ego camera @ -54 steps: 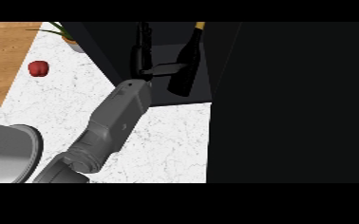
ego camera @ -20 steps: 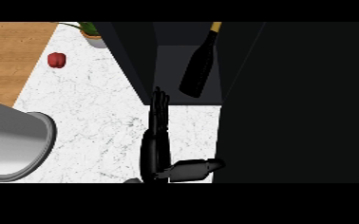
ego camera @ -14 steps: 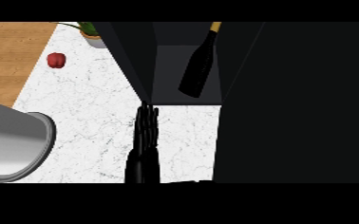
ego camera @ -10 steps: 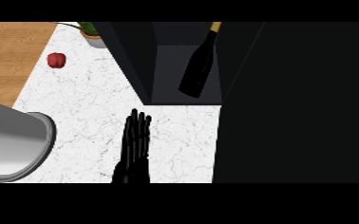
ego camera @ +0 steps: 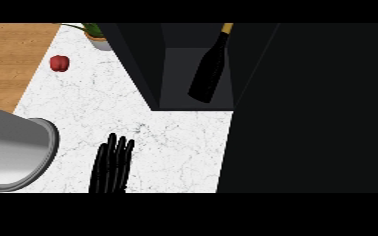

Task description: Pick up the wine, place it into the cabinet and close the cabinet

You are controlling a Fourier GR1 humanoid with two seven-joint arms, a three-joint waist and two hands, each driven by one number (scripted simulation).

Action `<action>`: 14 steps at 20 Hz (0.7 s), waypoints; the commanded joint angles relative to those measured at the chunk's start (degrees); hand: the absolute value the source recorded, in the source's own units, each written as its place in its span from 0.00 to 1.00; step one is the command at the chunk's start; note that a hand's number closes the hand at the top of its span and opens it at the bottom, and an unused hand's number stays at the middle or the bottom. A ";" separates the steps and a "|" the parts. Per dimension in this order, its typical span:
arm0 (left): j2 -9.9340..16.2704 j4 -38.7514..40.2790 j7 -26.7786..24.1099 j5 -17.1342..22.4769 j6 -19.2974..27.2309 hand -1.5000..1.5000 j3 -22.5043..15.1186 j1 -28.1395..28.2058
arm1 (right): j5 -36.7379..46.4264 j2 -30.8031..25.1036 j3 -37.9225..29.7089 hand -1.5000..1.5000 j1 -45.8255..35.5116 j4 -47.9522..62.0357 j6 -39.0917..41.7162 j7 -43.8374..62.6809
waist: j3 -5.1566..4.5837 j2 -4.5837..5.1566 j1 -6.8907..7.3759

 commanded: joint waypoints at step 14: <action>15.09 -12.34 -3.33 9.70 -12.64 0.00 17.04 15.12 | -6.67 4.64 20.16 1.00 8.64 -9.46 0.18 10.58 | -0.08 -0.26 0.59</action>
